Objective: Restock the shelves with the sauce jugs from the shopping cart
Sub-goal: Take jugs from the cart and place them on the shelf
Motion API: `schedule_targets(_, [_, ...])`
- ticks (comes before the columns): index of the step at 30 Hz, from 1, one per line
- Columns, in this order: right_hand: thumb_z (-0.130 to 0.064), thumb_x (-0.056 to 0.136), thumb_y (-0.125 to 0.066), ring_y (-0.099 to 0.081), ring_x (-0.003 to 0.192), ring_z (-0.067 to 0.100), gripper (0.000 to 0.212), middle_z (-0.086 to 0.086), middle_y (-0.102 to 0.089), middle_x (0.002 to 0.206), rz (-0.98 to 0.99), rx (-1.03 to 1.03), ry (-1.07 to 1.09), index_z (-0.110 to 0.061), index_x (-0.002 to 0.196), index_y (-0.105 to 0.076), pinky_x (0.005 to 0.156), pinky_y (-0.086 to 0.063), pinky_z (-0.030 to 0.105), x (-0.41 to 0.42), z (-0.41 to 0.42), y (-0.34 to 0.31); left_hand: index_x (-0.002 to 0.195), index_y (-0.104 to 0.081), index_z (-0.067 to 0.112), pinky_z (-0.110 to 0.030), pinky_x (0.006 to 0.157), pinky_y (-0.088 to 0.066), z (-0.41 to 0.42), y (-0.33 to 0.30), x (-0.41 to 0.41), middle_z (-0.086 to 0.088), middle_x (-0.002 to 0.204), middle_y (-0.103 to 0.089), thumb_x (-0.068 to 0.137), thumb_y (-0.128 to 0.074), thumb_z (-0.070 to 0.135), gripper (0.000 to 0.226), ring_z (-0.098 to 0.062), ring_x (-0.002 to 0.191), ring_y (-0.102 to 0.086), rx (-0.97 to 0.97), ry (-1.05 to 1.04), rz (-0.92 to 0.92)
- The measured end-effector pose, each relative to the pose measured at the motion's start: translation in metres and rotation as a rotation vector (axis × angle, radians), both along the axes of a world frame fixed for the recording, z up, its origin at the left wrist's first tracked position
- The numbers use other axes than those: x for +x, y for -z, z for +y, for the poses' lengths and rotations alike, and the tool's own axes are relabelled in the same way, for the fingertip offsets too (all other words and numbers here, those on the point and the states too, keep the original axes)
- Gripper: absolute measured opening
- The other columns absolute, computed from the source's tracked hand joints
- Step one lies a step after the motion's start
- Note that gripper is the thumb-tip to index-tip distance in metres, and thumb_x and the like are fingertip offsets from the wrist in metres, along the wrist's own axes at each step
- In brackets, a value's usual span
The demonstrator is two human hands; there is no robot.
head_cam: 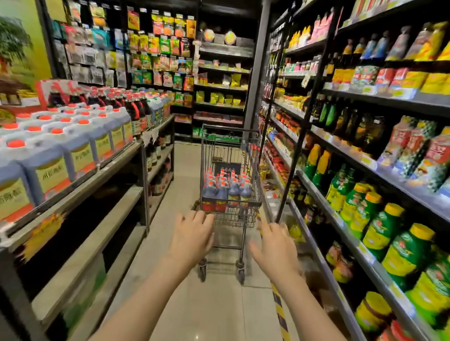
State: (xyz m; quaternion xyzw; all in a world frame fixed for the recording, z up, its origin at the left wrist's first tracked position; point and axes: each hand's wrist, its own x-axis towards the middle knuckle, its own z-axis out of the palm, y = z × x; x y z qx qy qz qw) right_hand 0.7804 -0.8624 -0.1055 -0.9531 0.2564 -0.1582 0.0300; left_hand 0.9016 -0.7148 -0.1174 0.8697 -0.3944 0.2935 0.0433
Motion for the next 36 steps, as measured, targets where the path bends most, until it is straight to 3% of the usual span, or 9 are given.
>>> schedule_targets(6, [-0.044,0.089,-0.048,-0.044,0.121,0.021,0.044,0.001,-0.051,0.125,0.005,0.048,-0.018,-0.020,0.127,-0.045,0.094,-0.039,0.033,0.110,-0.098,0.029,0.081,-0.063,0.016,-0.035,0.056,-0.046,-0.094,0.035,0.108,-0.003,0.073,-0.061,0.054,-0.080,0.033,0.036,-0.024,0.066,-0.060,0.030,-0.060,0.086])
schedule_targets(13, [-0.043,0.089,-0.051,-0.047,0.118,0.024,0.045,0.003,-0.052,0.125,0.039,0.104,-0.053,-0.020,0.126,-0.046,0.095,-0.042,0.037,0.244,-0.211,0.046,0.083,-0.061,0.015,-0.035,0.059,-0.044,-0.201,0.051,0.230,-0.005,0.074,-0.060,0.060,-0.078,0.031,0.033,-0.026,0.069,-0.059,0.054,-0.100,0.149])
schedule_targets(28, [-0.041,0.091,-0.051,-0.045,0.121,0.023,0.047,0.005,-0.050,0.127,0.225,0.283,-0.090,-0.015,0.128,-0.044,0.094,-0.040,0.033,0.484,-0.330,0.150,0.071,-0.059,0.012,-0.033,0.048,-0.045,-0.333,0.157,0.456,-0.008,0.066,-0.058,0.045,-0.085,0.026,0.040,-0.029,0.060,-0.059,0.151,-0.115,0.469])
schedule_targets(32, [-0.037,0.091,-0.052,-0.044,0.122,0.026,0.046,0.007,-0.049,0.127,0.274,0.370,-0.049,-0.013,0.129,-0.044,0.095,-0.039,0.034,0.541,-0.356,0.176,0.089,-0.061,0.002,-0.044,0.060,-0.049,-0.356,0.191,0.513,-0.019,0.085,-0.060,0.068,-0.074,0.018,0.029,-0.040,0.080,-0.059,0.187,-0.113,0.687])
schedule_targets(36, [-0.038,0.092,-0.049,-0.044,0.121,0.027,0.046,0.008,-0.048,0.128,0.364,0.409,-0.030,-0.014,0.130,-0.042,0.091,-0.041,0.035,0.589,-0.378,0.209,0.104,-0.056,0.000,-0.043,0.077,-0.047,-0.380,0.220,0.555,-0.021,0.104,-0.056,0.083,-0.060,0.018,0.028,-0.040,0.101,-0.054,0.170,-0.123,0.816])
